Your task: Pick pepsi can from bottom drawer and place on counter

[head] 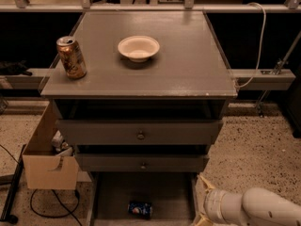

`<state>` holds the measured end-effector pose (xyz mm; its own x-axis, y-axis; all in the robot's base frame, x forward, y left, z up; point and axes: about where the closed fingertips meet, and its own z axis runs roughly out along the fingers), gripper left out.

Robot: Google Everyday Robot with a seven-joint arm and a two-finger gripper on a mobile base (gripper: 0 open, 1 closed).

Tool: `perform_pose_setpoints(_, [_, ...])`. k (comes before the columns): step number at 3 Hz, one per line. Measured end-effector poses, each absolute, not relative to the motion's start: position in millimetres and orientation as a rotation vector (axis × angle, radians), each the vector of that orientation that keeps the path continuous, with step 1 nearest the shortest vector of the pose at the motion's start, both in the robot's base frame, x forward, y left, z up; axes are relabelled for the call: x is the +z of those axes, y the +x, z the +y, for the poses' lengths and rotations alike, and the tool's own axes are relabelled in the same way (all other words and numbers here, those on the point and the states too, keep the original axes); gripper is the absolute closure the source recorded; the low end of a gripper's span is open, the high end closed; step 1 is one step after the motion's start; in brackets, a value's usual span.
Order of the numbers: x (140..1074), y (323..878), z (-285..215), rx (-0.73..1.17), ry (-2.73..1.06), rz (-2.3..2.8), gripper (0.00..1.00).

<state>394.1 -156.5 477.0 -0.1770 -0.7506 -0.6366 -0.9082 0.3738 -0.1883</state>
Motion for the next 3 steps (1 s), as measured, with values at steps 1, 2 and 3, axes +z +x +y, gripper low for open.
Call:
perform_pose_setpoints(1, [477.0,394.1,-156.5,0.307,-1.427,1.978,0.00])
perform_pose_setpoints(2, [439.4,393.3,-132.1,0.374,-1.437,1.976,0.00])
perform_pose_setpoints(3, [404.7,394.2,-113.3,0.427,-1.434,1.977,0.00])
